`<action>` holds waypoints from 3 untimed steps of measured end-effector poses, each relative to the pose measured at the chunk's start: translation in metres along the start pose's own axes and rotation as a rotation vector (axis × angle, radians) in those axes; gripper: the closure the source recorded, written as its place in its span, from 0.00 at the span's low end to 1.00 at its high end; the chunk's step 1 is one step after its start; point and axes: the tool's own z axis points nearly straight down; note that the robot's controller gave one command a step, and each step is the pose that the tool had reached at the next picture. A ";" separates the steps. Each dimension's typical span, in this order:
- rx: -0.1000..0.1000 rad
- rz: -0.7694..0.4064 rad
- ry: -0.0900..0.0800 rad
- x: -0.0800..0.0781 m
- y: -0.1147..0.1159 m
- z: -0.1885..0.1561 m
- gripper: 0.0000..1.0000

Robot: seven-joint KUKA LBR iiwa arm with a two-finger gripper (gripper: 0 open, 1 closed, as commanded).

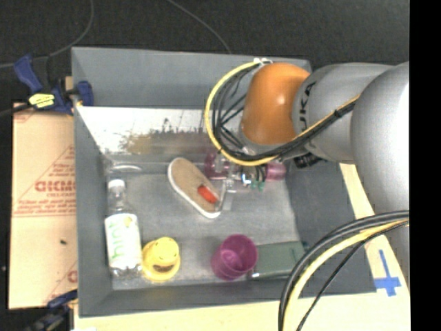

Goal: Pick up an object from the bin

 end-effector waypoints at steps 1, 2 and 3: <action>-0.001 0.011 0.000 0.020 0.039 0.007 0.00; -0.007 0.223 0.003 0.023 0.022 0.034 0.00; -0.005 0.256 -0.009 0.009 0.032 0.036 1.00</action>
Offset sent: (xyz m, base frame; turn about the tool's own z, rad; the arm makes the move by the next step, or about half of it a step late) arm -0.0216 0.0217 -0.0390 0.2306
